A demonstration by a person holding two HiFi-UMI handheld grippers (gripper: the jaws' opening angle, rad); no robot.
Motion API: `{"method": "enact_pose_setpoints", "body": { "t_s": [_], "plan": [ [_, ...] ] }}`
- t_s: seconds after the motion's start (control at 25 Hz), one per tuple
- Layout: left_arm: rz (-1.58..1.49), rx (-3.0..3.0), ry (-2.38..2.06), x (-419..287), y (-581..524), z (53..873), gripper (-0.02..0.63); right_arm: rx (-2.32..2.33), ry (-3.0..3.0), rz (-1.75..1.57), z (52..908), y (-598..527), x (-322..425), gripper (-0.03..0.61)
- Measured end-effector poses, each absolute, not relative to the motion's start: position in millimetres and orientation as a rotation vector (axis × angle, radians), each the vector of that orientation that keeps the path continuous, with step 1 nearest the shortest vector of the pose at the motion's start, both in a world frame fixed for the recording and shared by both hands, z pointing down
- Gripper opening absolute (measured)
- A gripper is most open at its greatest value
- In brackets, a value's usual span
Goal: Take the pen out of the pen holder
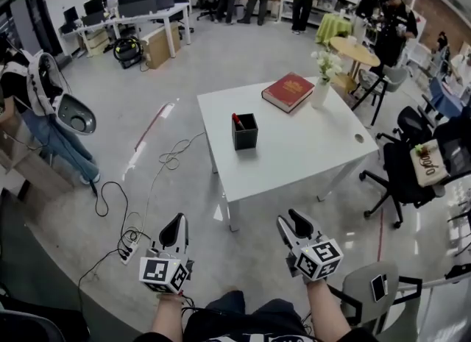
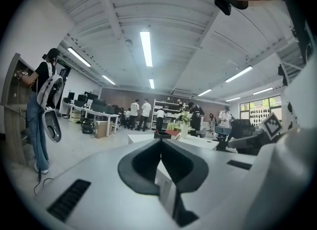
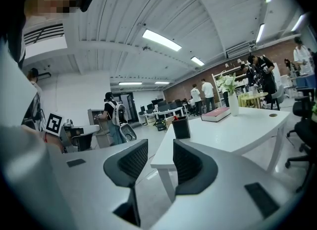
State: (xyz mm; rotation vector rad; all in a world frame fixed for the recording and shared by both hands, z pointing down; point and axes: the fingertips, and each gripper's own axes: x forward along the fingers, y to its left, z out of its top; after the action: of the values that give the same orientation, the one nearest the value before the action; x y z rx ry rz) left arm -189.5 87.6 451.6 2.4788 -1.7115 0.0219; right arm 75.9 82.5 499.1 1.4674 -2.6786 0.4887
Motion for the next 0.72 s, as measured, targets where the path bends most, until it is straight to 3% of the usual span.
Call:
{"method": "enact_pose_setpoints", "body": {
  "t_s": [0.72],
  "plan": [
    [0.017,2.422,-1.733,-214,20,470,0.003,1.425,-2.685,0.493,507,9,54,0.152]
  ]
}}
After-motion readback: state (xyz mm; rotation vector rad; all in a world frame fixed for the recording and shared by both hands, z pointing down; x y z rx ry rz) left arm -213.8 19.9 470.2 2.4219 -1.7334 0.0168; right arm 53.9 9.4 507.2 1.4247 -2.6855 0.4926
